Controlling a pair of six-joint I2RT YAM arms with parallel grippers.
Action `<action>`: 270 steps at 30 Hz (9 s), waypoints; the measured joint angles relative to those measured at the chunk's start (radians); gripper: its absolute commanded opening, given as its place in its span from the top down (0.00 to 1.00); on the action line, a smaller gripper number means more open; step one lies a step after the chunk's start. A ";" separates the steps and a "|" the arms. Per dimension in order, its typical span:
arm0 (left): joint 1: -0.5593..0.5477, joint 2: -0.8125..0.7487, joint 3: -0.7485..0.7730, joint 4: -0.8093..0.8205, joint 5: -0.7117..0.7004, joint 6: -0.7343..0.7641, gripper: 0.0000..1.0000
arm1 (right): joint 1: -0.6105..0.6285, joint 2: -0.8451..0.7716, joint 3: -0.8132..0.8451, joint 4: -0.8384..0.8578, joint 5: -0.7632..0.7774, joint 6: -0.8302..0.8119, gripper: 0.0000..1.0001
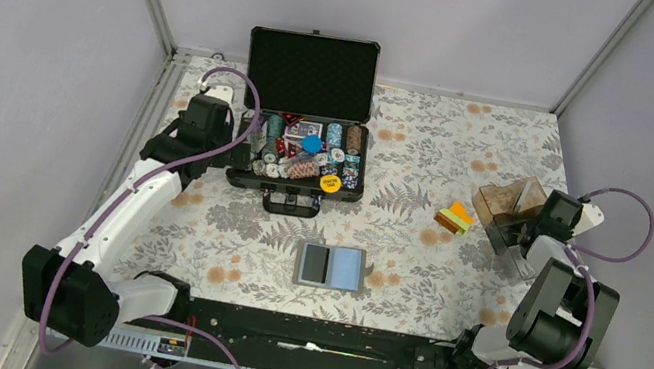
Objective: Put the credit cards into the card holder
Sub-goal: Pick up the credit card from the storage box, then insert the credit card into the card holder.
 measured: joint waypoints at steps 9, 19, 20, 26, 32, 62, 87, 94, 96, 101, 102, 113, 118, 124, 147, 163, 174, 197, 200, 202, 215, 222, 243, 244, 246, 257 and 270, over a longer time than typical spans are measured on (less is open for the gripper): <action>0.000 0.000 0.000 0.000 0.000 0.000 0.01 | 0.000 -0.036 0.001 -0.010 0.001 0.000 0.71; 0.000 0.000 0.000 0.000 0.000 0.000 0.01 | 0.000 -0.062 0.001 -0.030 0.002 0.000 0.72; 0.000 0.000 0.000 0.000 0.000 0.000 0.01 | 0.000 -0.069 0.001 -0.037 0.003 0.000 0.72; -0.002 0.000 0.000 0.000 0.000 0.000 0.01 | 0.000 -0.140 0.001 -0.060 0.024 -0.005 0.82; -0.002 -0.004 0.000 0.000 0.001 0.000 0.01 | 0.000 -0.161 0.001 -0.064 0.037 -0.014 0.92; -0.040 -0.261 -0.085 0.155 0.373 -0.311 0.01 | 0.327 -0.533 0.078 -0.211 -0.243 0.048 1.00; -0.518 -0.361 -0.524 1.067 0.422 -0.966 0.55 | 1.342 -0.560 -0.146 0.571 -0.168 0.316 1.00; -0.528 -0.348 -0.538 1.170 0.408 -1.004 1.00 | 1.366 -0.554 -0.166 0.651 -0.114 0.345 1.00; -0.529 -0.337 -0.540 1.177 0.407 -1.010 1.00 | 1.367 -0.554 -0.171 0.651 -0.098 0.349 0.96; -0.530 -0.325 -0.528 1.089 0.402 -0.972 1.00 | 1.367 -0.566 -0.167 0.504 -0.050 0.343 0.27; -0.529 -0.325 -0.519 1.040 0.402 -0.952 1.00 | 1.367 -0.572 -0.161 0.442 -0.038 0.340 0.23; -0.388 -0.067 -0.467 0.579 0.618 -0.633 1.00 | 1.368 -0.541 -0.123 -0.271 0.088 0.315 0.22; -0.389 0.113 -0.460 0.507 0.732 -0.538 1.00 | 1.366 -0.385 -0.124 -0.385 0.069 0.328 0.28; -0.393 0.192 -0.461 0.583 0.805 -0.536 1.00 | 1.364 -0.325 -0.126 -0.387 0.055 0.337 0.45; -0.422 0.348 -0.522 0.855 0.885 -0.657 1.00 | 1.360 -0.280 -0.149 -0.366 0.054 0.370 1.00; -0.422 0.355 -0.557 0.895 0.862 -0.716 1.00 | 1.359 -0.280 -0.156 -0.366 0.056 0.374 1.00; -0.422 0.376 -0.556 0.909 0.864 -0.700 1.00 | 1.359 -0.280 -0.156 -0.366 0.055 0.375 1.00; -0.441 0.455 -0.536 1.003 0.892 -0.711 1.00 | 1.359 -0.255 -0.156 -0.343 0.053 0.375 1.00; -0.447 0.465 -0.536 1.027 0.892 -0.731 1.00 | 1.359 -0.252 -0.156 -0.342 0.053 0.375 1.00; -0.455 0.472 -0.536 1.042 0.888 -0.745 1.00 | 1.359 -0.251 -0.156 -0.342 0.053 0.375 1.00; -0.478 0.410 -0.469 0.831 0.782 -0.673 0.58 | 1.359 -0.250 -0.156 -0.340 0.050 0.375 1.00; -0.480 0.335 -0.436 0.679 0.698 -0.615 0.45 | 1.359 -0.250 -0.156 -0.333 0.033 0.376 1.00; -0.538 0.239 -0.395 0.449 0.562 -0.576 0.48 | 1.359 -0.250 -0.156 -0.325 0.033 0.377 1.00; -0.541 0.243 -0.396 0.457 0.564 -0.581 0.49 | 1.359 -0.250 -0.156 -0.325 0.033 0.377 1.00; -0.550 0.255 -0.400 0.481 0.569 -0.597 0.49 | 1.359 -0.250 -0.156 -0.325 0.033 0.377 1.00; -0.592 0.304 -0.403 0.575 0.576 -0.661 0.51 | 1.359 -0.254 -0.157 -0.325 0.033 0.377 1.00; -0.611 0.357 -0.398 0.663 0.575 -0.692 0.55 | 1.358 -0.259 -0.166 -0.325 0.033 0.378 1.00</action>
